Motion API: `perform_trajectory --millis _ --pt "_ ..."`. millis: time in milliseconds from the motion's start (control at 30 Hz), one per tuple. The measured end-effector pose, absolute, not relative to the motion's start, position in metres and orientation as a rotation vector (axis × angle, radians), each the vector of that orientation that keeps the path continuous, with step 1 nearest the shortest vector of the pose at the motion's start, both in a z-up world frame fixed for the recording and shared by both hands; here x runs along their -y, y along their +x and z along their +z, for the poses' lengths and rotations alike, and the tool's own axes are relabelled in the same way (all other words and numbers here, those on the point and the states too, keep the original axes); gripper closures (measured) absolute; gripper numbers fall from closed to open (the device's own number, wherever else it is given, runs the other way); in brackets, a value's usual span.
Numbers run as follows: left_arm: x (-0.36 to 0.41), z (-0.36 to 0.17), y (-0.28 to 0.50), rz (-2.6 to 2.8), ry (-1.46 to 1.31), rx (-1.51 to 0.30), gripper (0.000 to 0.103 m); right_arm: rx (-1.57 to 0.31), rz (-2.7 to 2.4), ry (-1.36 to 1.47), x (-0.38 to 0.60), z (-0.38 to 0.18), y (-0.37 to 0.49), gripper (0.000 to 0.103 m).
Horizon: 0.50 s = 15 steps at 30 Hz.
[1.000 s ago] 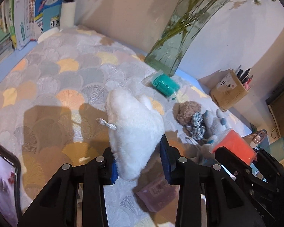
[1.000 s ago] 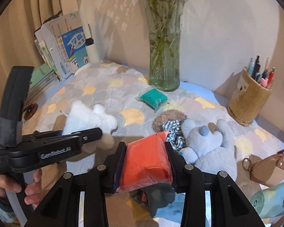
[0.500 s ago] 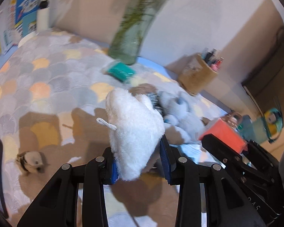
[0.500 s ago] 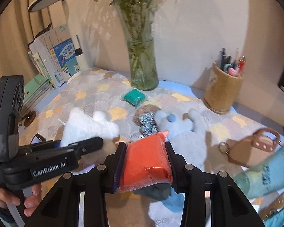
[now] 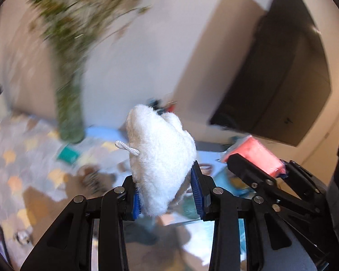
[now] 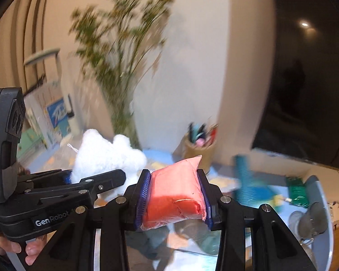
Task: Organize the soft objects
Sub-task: 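Carry the white plush with the left tool while the right carries the red pouch to the plate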
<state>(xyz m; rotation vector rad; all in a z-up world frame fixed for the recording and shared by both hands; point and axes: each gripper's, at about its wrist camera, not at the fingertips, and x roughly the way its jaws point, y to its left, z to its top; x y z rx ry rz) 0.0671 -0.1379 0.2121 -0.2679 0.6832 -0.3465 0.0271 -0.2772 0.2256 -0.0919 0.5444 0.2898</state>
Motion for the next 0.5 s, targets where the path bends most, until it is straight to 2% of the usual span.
perform_trajectory --millis 233,500 --pt "0.214 0.242 0.068 -0.516 -0.166 -0.649 0.070 -0.497 0.098 -0.038 0.351 0.252 0.003 0.064" --pt "0.296 0.234 0.051 -0.725 -0.051 -0.690 0.070 -0.521 -0.159 0.089 0.459 0.245 -0.036 0.064"
